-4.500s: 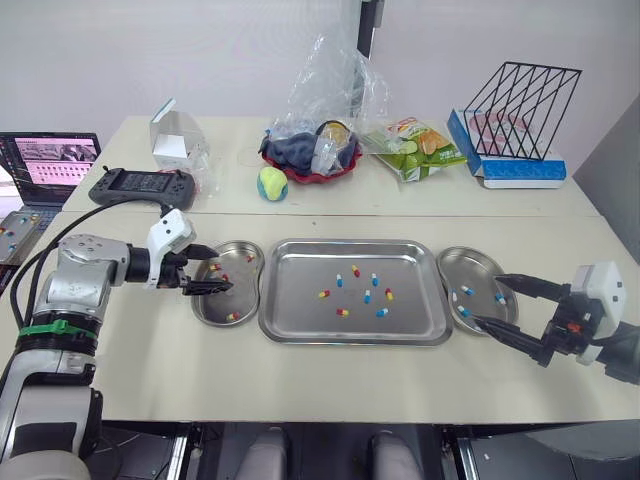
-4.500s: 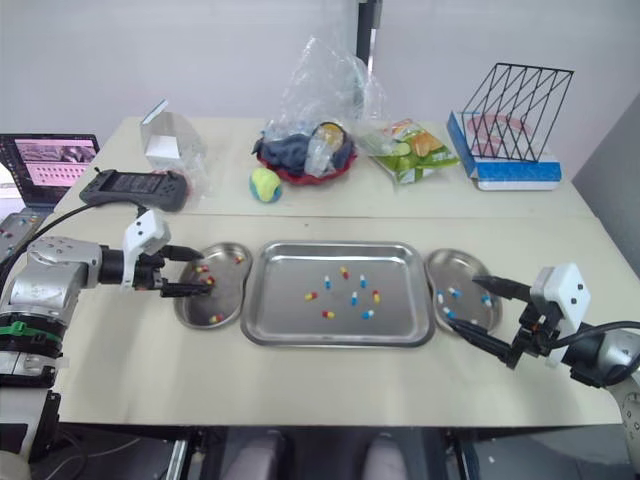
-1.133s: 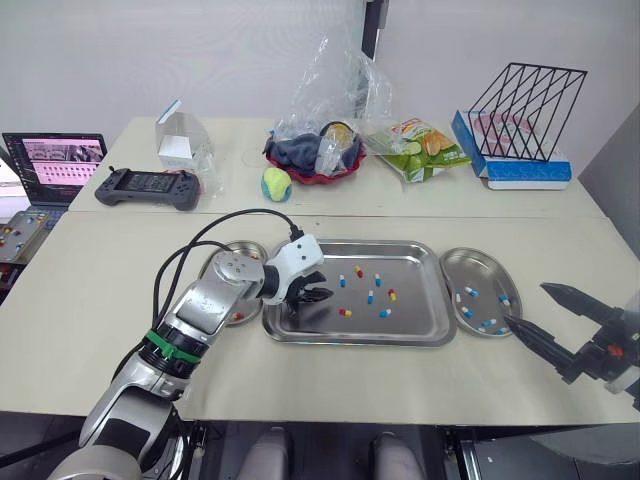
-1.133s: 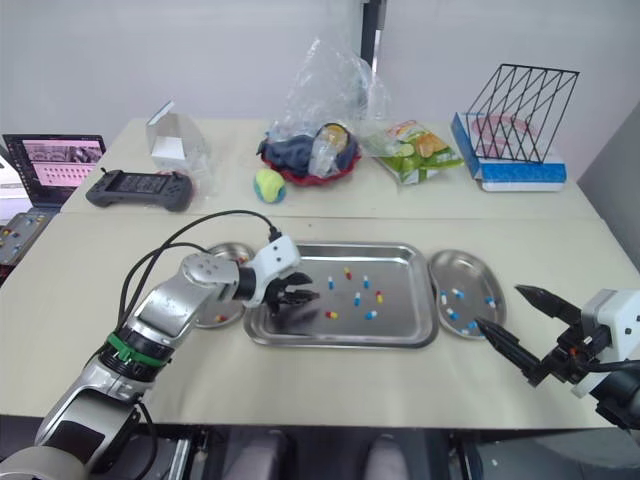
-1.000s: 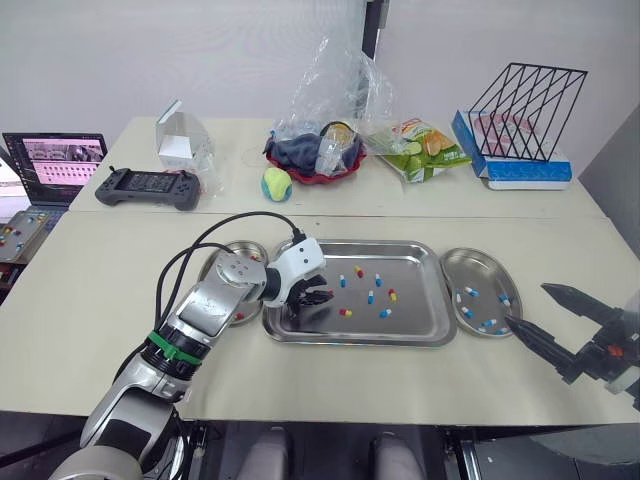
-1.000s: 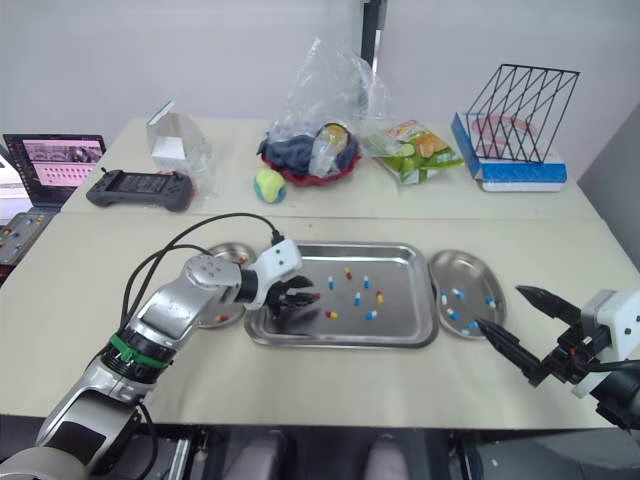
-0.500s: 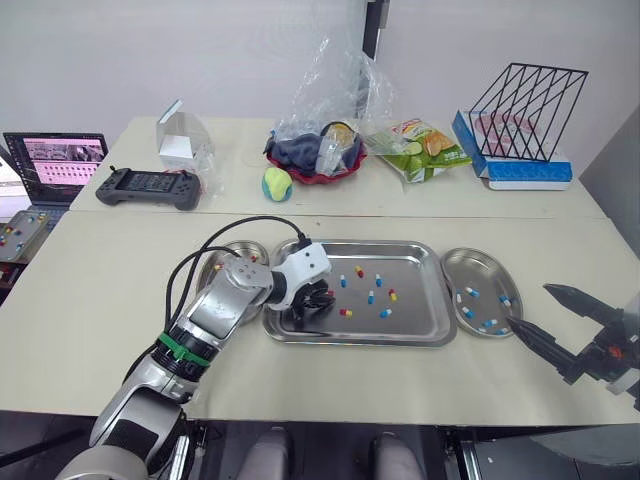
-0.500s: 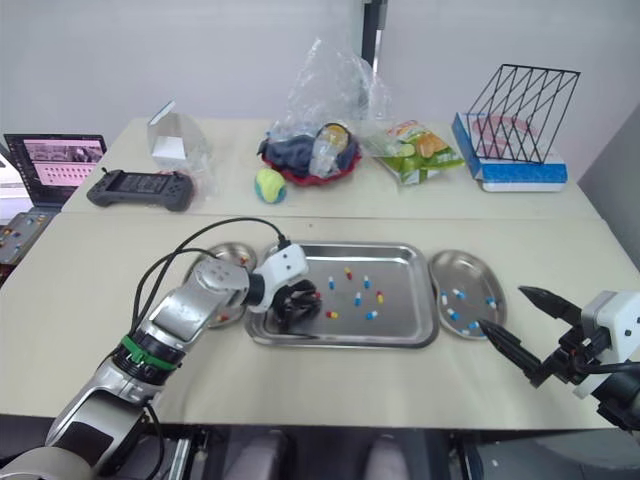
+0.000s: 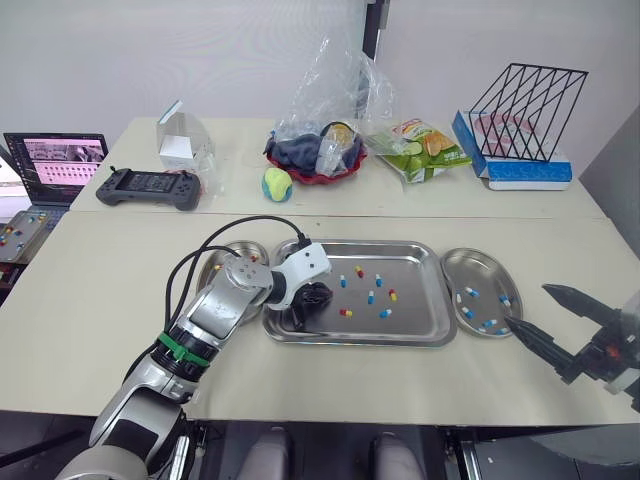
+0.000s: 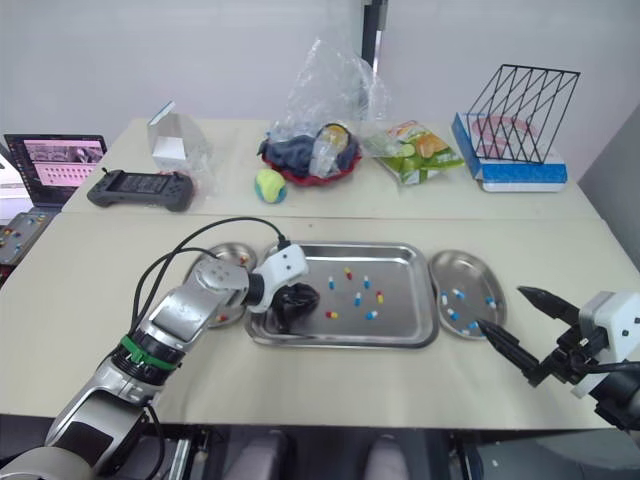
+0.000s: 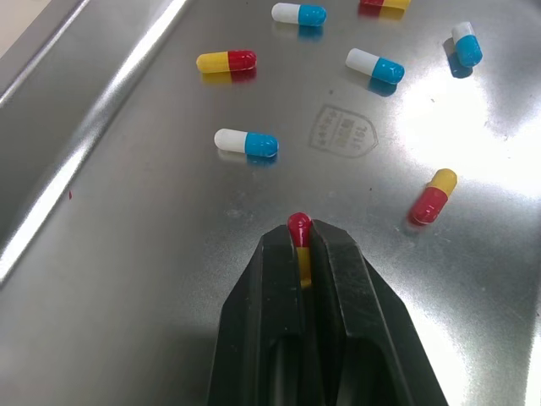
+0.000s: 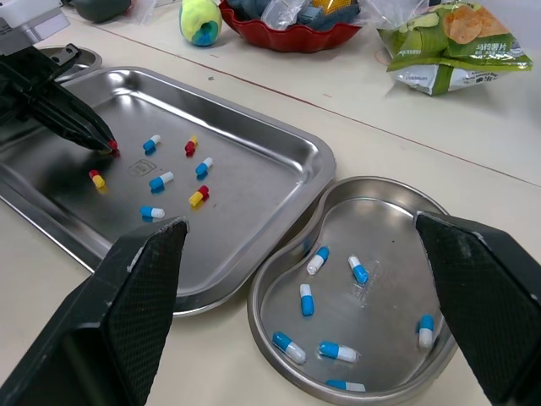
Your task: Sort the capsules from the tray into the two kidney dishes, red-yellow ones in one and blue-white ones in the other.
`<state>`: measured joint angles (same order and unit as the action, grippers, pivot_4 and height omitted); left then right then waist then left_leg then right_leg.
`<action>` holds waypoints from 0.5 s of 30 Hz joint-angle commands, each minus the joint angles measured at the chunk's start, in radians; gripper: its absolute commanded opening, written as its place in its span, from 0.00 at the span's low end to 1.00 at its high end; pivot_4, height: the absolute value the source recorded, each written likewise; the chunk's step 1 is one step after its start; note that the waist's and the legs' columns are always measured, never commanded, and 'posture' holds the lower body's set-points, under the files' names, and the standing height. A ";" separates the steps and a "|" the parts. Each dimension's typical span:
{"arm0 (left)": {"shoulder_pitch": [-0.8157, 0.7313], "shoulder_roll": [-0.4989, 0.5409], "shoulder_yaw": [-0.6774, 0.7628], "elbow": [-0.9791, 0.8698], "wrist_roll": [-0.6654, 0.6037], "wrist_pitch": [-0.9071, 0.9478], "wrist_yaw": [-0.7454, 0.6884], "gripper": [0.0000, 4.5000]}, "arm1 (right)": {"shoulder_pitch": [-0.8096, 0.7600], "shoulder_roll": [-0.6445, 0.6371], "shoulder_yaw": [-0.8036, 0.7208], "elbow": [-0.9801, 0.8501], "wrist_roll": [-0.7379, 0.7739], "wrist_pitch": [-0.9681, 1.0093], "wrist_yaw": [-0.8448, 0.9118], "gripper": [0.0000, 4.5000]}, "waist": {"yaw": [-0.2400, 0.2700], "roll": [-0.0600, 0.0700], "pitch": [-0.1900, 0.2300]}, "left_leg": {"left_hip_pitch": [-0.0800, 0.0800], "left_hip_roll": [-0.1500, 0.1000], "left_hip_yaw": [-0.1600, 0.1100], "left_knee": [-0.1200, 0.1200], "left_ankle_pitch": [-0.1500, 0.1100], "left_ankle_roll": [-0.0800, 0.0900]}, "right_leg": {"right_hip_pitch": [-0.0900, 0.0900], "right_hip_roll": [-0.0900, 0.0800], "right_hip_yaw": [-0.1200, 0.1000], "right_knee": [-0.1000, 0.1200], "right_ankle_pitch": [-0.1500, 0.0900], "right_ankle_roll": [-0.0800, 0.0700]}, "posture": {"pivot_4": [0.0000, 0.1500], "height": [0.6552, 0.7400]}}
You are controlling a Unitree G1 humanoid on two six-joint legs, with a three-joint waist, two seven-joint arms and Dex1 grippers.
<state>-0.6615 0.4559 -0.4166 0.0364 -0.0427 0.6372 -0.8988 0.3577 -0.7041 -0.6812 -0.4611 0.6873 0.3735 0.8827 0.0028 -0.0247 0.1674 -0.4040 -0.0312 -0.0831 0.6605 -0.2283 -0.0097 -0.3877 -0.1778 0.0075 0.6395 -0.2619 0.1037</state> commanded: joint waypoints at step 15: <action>-0.146 0.389 0.311 0.291 -0.089 -0.240 -0.264 0.01 | -0.150 -0.070 0.075 0.108 -0.011 -0.011 0.053 1.00 | -0.018 0.002 -0.001 | 0.002 -0.001 0.000 -0.002 -0.001 0.001 | 0.000 0.000 0.001 0.001 -0.001 0.001 | 1.00 0.94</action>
<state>-0.7918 0.8167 -0.1283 0.2721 -0.1511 0.4596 -1.1424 0.2253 -0.7561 -0.5965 -0.3478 0.6718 0.3744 0.9251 -0.0152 -0.0230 0.1667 -0.4024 -0.0318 -0.0829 0.6595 -0.2290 -0.0084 -0.3880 -0.1778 0.0083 0.6402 -0.2626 0.1046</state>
